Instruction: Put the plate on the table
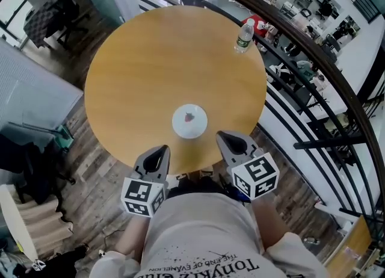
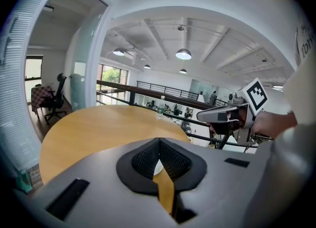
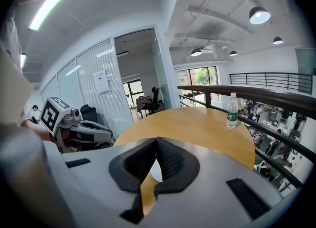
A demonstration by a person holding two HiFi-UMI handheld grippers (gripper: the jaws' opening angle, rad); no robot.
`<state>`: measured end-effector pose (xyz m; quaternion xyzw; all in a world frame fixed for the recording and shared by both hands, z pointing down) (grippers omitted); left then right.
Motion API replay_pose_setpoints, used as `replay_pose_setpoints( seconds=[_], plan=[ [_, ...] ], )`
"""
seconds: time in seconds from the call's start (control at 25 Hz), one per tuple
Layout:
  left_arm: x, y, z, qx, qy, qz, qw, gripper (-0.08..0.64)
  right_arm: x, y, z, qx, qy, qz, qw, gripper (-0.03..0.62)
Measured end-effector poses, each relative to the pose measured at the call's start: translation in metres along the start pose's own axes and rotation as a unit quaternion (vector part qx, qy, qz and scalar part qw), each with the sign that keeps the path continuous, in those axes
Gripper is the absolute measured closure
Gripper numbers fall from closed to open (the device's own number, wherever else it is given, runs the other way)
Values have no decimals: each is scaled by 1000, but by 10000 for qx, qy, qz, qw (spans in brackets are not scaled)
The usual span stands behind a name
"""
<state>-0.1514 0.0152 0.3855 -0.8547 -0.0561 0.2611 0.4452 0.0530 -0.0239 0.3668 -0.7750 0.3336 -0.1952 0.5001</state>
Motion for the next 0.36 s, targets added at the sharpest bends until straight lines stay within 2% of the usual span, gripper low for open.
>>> replay_pose_setpoints(
  seconds=[0.36],
  plan=[
    [-8,1,-1,-33,60,-21,10000,535,-1,0,-9,-32,79,-19,10000,572]
  ],
)
Point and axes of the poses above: the fingertips, and each gripper's own axes: z backward along the fingers, x to its right, y out of its top, the point moved 6 cm from there along z, backward along the fingers, and after that the axes turned 14 degrees about z, right-handed, at the moved point
